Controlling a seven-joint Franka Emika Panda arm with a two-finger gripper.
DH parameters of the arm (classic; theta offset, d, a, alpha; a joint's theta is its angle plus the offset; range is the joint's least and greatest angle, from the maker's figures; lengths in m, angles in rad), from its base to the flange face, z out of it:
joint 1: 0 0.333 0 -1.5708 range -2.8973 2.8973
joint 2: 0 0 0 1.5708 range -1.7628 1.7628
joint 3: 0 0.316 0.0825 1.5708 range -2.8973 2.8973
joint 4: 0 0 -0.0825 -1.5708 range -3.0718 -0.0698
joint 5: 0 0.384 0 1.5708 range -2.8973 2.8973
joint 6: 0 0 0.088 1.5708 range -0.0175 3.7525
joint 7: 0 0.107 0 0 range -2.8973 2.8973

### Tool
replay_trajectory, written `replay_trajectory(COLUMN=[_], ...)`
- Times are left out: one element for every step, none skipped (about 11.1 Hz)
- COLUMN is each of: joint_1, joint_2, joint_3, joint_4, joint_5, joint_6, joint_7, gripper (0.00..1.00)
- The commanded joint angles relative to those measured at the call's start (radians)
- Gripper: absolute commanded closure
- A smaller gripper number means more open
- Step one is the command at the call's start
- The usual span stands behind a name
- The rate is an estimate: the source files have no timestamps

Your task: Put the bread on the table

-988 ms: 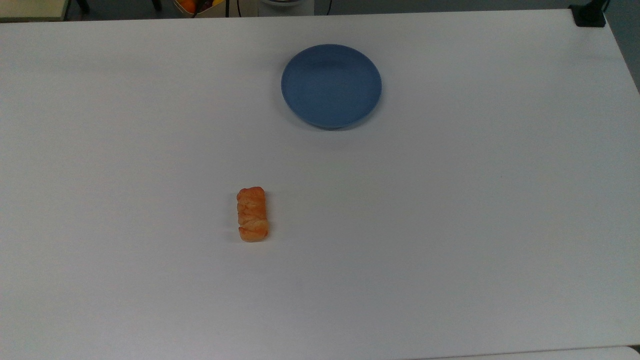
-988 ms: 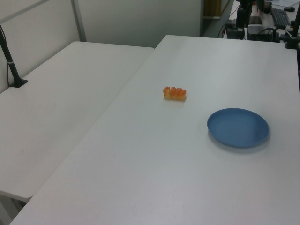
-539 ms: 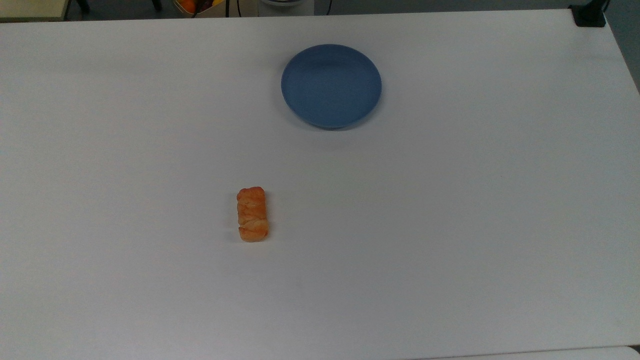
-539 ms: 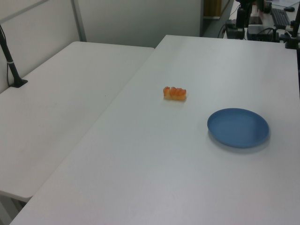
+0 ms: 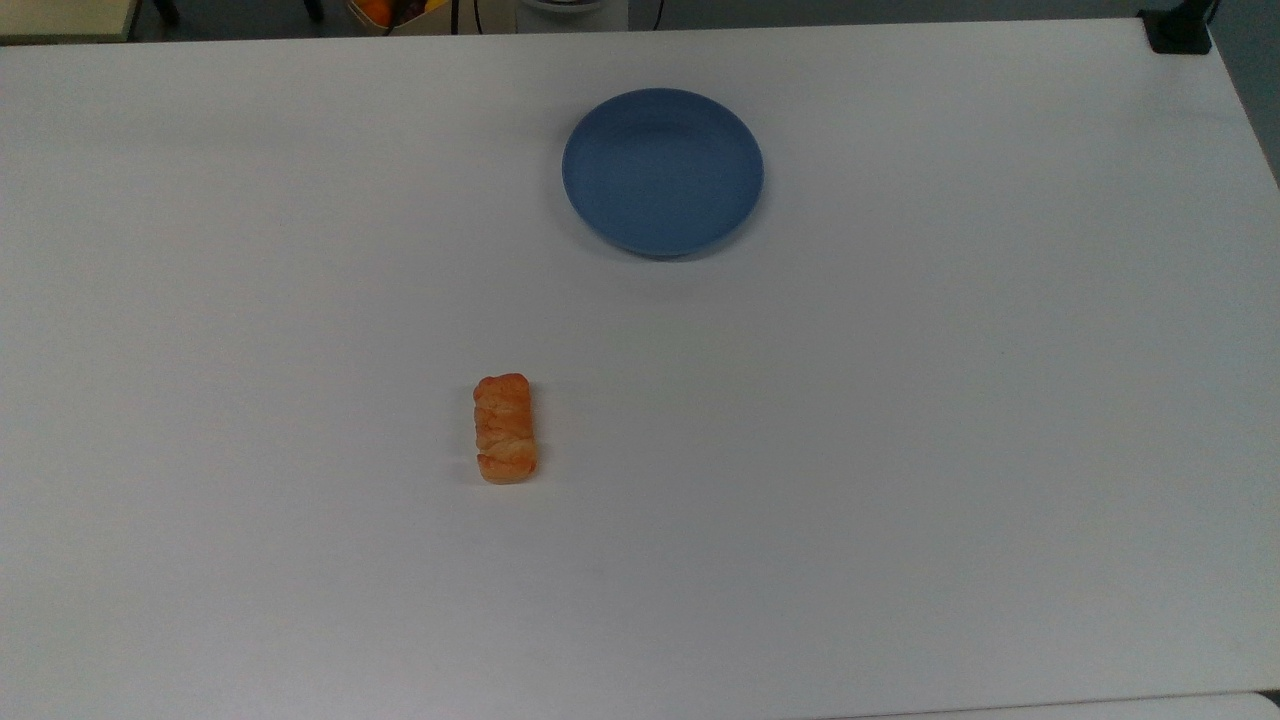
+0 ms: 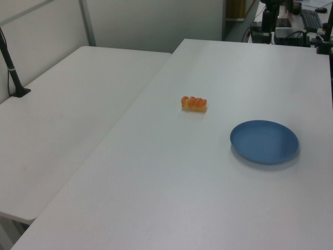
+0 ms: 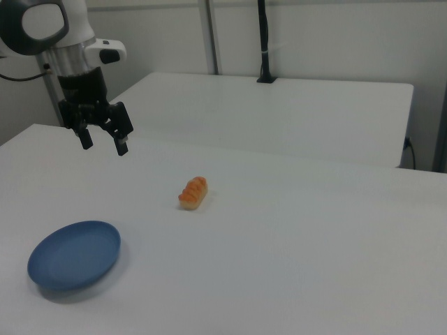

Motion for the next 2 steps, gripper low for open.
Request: replay_trajectory(joint_1=[0.019,0.019], joint_2=[-0.004,-0.004], joint_3=[-0.018,-0.018], joint_4=[-0.004,-0.004], joint_5=[0.014,0.014], joint_6=[0.004,0.004], joint_7=[0.000,0.000], gripper=[0.00,0.00])
